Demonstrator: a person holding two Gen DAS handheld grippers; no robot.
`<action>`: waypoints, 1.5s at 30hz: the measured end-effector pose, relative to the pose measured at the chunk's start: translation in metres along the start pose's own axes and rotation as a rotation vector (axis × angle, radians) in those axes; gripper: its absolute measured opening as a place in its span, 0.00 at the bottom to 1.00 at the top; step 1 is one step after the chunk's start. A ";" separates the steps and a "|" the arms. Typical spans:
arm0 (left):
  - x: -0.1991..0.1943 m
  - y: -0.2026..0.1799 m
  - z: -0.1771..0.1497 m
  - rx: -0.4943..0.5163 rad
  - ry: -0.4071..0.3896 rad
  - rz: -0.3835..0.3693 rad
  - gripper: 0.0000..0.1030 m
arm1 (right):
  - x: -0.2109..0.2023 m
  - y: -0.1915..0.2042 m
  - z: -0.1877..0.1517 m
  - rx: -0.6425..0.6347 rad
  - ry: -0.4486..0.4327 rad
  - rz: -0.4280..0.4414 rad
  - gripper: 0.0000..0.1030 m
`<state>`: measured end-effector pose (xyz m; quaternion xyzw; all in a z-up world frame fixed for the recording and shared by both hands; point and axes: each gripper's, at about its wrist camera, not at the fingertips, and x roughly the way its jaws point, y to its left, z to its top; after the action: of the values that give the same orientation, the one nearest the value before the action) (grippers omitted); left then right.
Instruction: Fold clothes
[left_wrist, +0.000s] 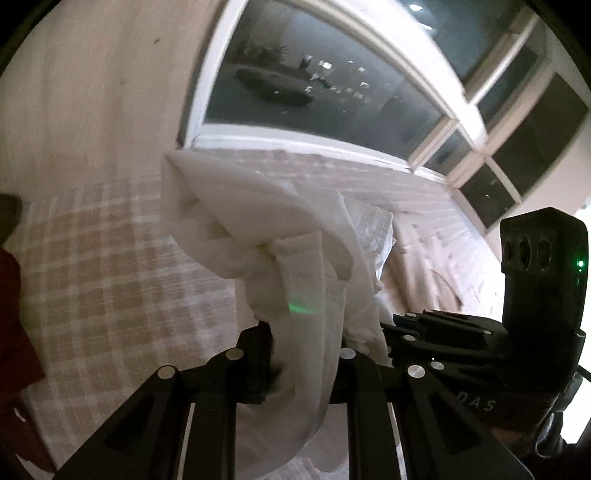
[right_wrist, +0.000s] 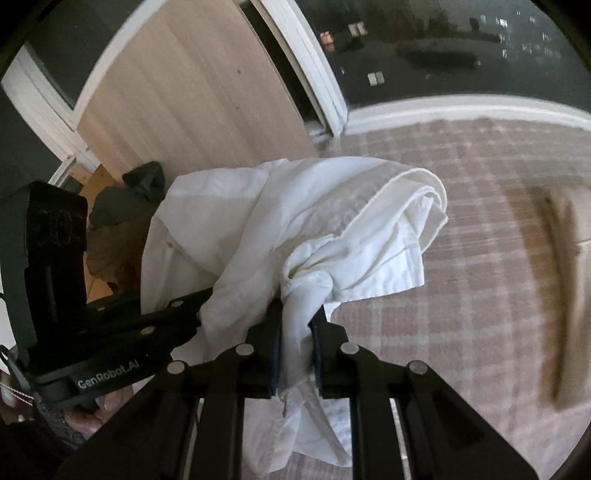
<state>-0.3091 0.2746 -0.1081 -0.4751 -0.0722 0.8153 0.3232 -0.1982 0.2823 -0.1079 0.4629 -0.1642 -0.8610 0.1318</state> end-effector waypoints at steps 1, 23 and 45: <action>-0.001 -0.010 -0.001 0.016 -0.002 -0.012 0.15 | -0.013 -0.003 -0.003 0.004 -0.014 -0.009 0.13; 0.138 -0.239 0.020 -0.029 -0.014 -0.143 0.15 | -0.175 -0.227 0.004 -0.101 0.018 -0.260 0.13; 0.232 -0.194 0.041 -0.108 0.137 -0.066 0.33 | -0.129 -0.399 0.020 -0.059 0.180 -0.319 0.17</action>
<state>-0.3325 0.5718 -0.1724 -0.5437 -0.1094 0.7649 0.3278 -0.1753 0.6980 -0.1614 0.5541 -0.0509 -0.8307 0.0211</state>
